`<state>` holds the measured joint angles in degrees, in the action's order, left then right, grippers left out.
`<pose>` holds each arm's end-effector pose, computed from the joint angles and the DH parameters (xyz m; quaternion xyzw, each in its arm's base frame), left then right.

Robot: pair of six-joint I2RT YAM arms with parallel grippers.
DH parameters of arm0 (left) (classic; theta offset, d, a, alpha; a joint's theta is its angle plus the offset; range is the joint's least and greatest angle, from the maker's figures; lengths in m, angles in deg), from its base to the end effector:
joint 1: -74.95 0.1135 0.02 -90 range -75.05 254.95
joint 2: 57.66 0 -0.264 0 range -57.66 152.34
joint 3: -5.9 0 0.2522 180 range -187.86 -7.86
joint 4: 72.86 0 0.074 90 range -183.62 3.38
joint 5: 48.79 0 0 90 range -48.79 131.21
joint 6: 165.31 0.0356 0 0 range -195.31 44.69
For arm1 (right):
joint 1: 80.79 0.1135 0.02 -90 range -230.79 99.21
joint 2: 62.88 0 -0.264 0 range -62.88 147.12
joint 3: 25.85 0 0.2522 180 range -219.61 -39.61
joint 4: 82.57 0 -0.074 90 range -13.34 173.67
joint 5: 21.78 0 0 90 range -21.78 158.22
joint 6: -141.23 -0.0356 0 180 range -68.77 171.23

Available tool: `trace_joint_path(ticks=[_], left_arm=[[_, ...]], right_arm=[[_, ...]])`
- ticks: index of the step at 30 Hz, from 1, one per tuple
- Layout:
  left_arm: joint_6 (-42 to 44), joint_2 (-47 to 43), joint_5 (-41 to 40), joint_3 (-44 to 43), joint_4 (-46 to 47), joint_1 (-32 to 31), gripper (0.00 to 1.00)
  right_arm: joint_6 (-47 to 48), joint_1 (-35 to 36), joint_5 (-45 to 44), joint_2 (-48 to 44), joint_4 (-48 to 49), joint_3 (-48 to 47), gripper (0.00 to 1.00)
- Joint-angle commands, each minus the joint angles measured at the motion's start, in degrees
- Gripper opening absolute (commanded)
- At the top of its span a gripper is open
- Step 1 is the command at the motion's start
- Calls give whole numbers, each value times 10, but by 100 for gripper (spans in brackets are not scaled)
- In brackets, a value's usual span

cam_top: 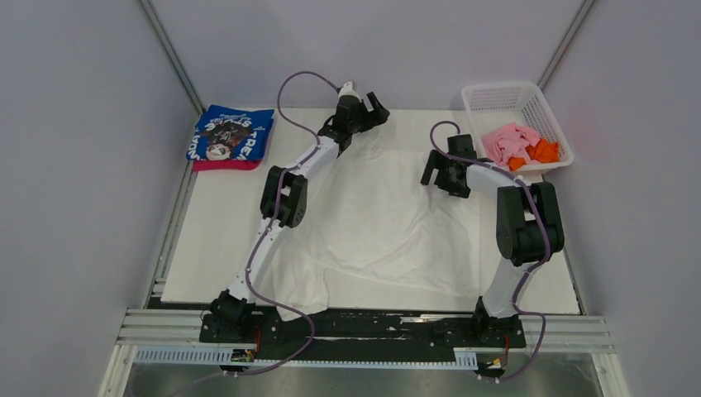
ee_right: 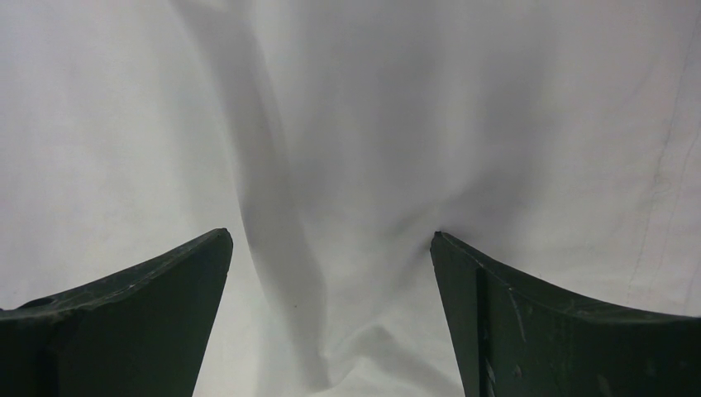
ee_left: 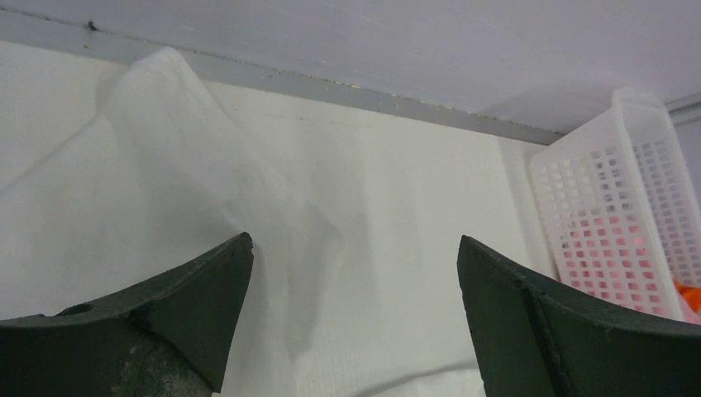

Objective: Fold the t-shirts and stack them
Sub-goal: Flatten out the tshirt

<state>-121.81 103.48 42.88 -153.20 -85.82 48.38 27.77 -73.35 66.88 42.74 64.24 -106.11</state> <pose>0.5610 -0.2817 0.1615 -0.1285 0.7828 -0.3717 0.4822 0.3731 0.0479 0.1662 0.1373 0.9527 0.0613 0.2642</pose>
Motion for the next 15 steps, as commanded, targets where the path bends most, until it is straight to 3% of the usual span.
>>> trace_joint_path(ticks=[1, 9, 15], left_arm=[[108, -127, -28, 31, -1, 2, 100], [180, -276, -57, 200, -91, 4, 100], [170, -304, 25, 307, -125, 28, 100]], right_arm=[[-4, 2, -16, -19, -10, -9, 100], [-40, 0, -70, -83, -37, 6, 100], [-47, -9, -83, -106, -38, 26, 100]])
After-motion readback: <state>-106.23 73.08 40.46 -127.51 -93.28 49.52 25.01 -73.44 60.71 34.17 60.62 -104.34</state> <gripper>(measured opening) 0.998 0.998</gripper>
